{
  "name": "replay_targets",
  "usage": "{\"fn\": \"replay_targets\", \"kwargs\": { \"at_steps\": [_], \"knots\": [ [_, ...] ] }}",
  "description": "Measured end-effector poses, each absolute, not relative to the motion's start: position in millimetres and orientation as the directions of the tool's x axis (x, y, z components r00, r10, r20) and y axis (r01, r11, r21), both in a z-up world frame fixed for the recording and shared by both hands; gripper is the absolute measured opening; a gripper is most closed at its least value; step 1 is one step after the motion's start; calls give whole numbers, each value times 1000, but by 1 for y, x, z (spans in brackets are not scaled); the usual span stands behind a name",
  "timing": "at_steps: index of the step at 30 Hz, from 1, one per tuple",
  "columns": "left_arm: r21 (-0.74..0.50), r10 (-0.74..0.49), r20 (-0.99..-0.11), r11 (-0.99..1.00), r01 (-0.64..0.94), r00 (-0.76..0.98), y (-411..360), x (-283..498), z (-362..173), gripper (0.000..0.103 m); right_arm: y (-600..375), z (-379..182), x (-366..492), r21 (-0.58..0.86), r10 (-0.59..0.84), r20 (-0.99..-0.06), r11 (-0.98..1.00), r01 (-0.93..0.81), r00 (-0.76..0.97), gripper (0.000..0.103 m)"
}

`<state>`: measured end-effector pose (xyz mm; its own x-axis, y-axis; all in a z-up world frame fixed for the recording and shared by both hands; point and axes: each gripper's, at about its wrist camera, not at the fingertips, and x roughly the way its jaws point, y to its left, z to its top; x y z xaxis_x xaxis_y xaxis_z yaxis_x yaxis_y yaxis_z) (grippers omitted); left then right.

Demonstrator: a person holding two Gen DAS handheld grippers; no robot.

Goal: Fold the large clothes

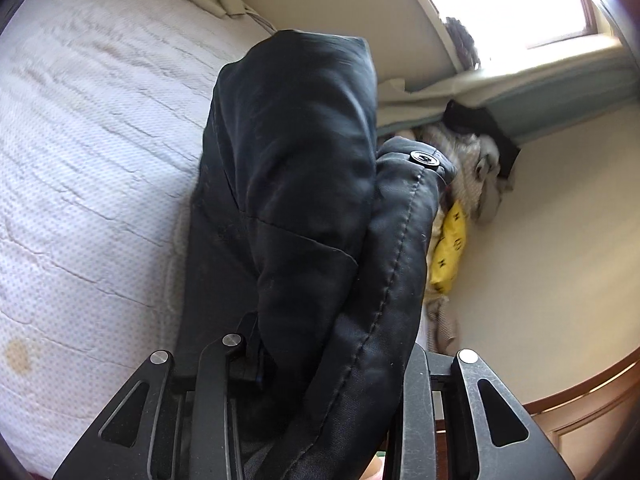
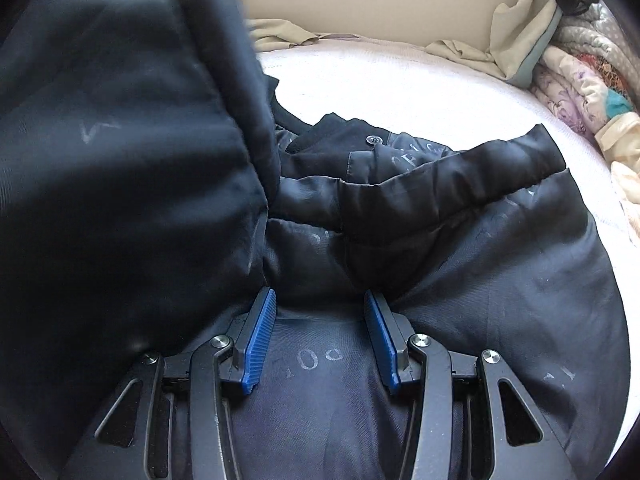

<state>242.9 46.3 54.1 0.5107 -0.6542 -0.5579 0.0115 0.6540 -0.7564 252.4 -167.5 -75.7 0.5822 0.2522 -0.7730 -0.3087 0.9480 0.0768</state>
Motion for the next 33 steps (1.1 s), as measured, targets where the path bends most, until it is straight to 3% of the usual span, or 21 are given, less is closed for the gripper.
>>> {"fn": "replay_targets", "kwargs": {
  "at_steps": [7,14,19,22,25,27,30,33],
  "knots": [
    [-587,-529,-686,808,49,500,-24,254,71,39,-191,-77,264,218,350,-770,930,-295,533,44],
    [-527,-456,-714,850,21,531,-59,256,71,40,-216,-68,264,303,409,-762,910,-282,502,40],
    [-519,-453,-718,855,28,528,-66,252,63,41,-271,-37,246,427,457,-766,888,-172,452,40],
    [-496,-447,-734,867,46,511,-84,249,53,42,-314,-21,232,555,526,-694,826,-99,491,47],
    [-458,-430,-751,886,73,501,-102,245,38,43,-360,1,220,748,658,-492,655,-110,571,61],
    [-425,-412,-761,900,93,501,-113,241,30,45,-374,10,218,813,723,-389,561,-157,571,77],
    [-375,-384,-770,919,125,509,-127,236,23,48,-375,15,222,809,746,-391,558,-186,539,84],
    [-327,-357,-774,933,153,523,-137,230,20,49,-356,11,236,809,752,-439,569,-146,492,84]
  ]
}}
